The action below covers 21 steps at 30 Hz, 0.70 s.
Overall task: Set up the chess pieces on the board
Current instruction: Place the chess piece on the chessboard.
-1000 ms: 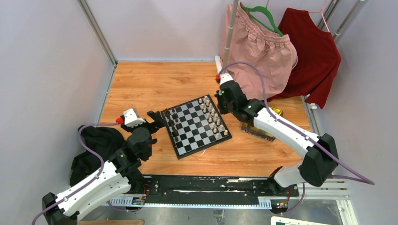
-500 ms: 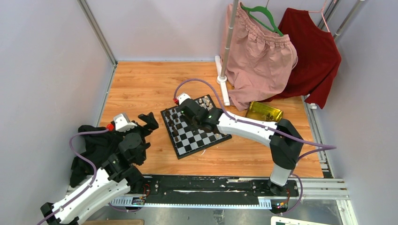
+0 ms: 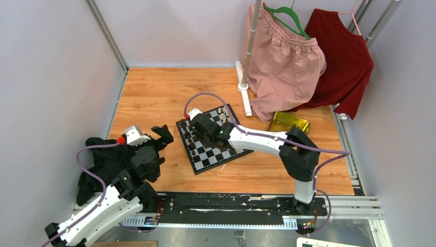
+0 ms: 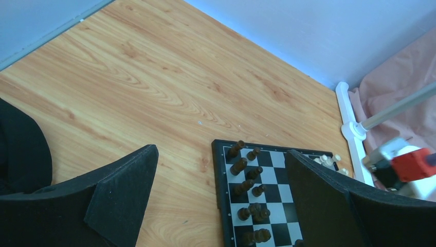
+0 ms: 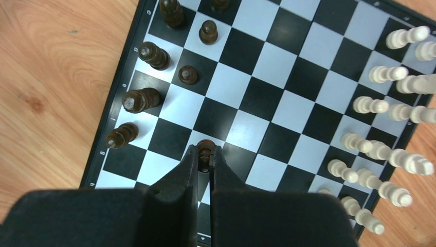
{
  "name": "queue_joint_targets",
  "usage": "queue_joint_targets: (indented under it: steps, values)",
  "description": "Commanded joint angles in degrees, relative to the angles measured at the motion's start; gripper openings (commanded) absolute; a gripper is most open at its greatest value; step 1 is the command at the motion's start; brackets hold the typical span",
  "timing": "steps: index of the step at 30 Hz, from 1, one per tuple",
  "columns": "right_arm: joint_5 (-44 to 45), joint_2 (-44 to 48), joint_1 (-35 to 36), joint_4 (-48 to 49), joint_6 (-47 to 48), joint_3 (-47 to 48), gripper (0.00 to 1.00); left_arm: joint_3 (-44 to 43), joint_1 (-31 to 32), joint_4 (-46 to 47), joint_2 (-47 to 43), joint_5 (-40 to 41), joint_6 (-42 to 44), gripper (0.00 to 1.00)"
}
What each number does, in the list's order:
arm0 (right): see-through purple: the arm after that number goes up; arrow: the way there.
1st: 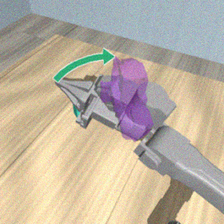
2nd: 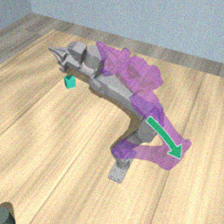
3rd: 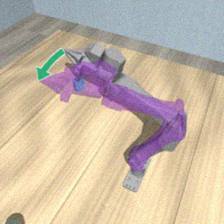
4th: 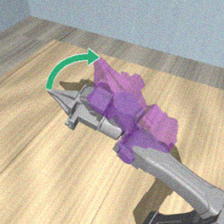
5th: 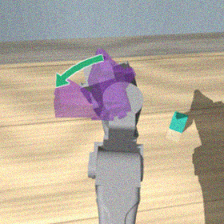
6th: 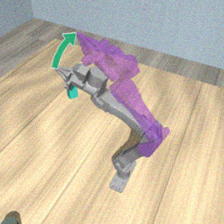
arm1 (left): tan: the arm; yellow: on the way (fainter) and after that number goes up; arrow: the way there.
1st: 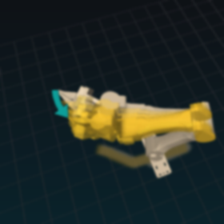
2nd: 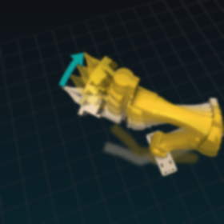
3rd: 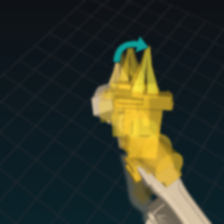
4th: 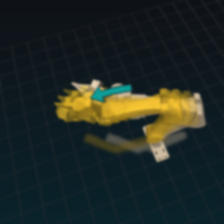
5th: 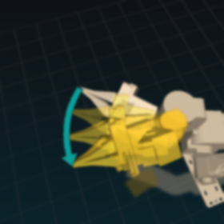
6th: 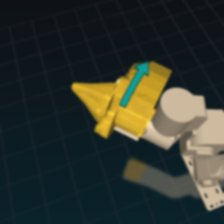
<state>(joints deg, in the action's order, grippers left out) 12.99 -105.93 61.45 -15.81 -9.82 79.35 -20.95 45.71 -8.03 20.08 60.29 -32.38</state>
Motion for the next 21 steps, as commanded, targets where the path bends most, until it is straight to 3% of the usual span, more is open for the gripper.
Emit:
queue_joint_targets:
  steps: [1,21]
  values:
    - [-1.3,-2.9,0.7,1.2,1.4,2.7,0.0,0.3,0.1,0.1,-1.2,2.5,-0.9,1.0]
    - [-3.7,-11.3,1.9,-0.5,2.6,10.3,0.0,0.4,0.1,-1.8,-4.4,3.2,-1.4,1.0]
